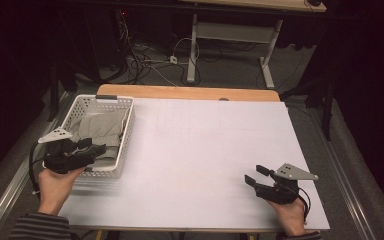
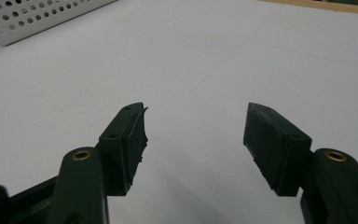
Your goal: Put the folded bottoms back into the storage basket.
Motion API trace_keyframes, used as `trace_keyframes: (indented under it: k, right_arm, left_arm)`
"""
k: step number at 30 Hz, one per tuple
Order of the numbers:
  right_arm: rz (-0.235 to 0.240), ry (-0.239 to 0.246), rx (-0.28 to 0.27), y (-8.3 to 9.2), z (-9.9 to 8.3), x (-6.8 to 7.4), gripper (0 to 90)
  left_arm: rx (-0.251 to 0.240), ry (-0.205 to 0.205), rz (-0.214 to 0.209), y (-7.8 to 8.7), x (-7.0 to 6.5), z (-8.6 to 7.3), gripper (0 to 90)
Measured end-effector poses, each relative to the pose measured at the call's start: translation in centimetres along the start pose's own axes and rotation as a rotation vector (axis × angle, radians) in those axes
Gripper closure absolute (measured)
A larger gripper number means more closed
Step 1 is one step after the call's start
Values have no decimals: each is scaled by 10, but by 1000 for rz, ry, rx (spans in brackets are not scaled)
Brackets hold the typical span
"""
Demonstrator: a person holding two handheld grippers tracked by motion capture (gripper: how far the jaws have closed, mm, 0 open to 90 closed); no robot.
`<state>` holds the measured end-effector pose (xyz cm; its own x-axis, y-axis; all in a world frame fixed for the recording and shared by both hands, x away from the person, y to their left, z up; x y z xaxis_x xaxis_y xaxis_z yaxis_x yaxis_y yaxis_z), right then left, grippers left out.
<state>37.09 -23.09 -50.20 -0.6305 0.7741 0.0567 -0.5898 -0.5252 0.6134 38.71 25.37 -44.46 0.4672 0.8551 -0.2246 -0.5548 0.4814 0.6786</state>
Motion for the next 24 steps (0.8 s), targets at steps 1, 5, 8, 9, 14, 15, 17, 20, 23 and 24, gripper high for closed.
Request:
trace_keyframes:
  k: [1, 5, 8, 9, 14, 15, 17, 20, 23, 24]
  right_arm:
    - [0, 0, 1, 0, 0, 0, 398]
    - [2, -2, 2, 0, 0, 0, 397]
    - [1, -6, 0, 3, -2, 0, 397]
    - [1, -9, -4, 3, -3, -1, 397]
    - [-5, -15, -7, 7, -5, -3, 398]
    - [-5, -14, -9, 7, -5, -3, 397]
    - [-5, -15, -9, 8, -5, -2, 397]
    - [-4, -13, -8, 8, -5, -2, 397]
    - [-5, -12, -7, 7, -5, -2, 398]
    - [-5, -12, -7, 7, -5, -2, 397]
  left_arm:
    - [2, -2, 0, 0, 0, -1, 342]
    - [0, 1, -3, 0, 0, -4, 342]
    - [-4, 1, -6, 1, -1, -6, 342]
    - [-6, 3, -8, 1, -1, -6, 342]
    - [-14, -3, -13, 2, -4, -9, 342]
    - [-16, -2, -14, 2, -4, -10, 342]
    - [-17, -2, -13, 3, -4, -11, 342]
    - [-22, -1, -13, 4, -4, -14, 342]
    - [-27, 2, -12, 5, -3, -16, 342]
    - [-29, 2, -12, 5, -3, -17, 342]
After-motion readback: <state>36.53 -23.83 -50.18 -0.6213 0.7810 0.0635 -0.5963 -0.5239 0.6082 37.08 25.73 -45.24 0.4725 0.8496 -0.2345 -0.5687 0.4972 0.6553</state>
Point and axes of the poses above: each handheld gripper's, and its own axes: y roughly backward along the jaws, z roughly out of its top, x roughly to its left, the point moved 9 cm from there along -y, roughly forward along the jaws, and after that the axes turned 10 degrees about x, right-handed, at the moved point
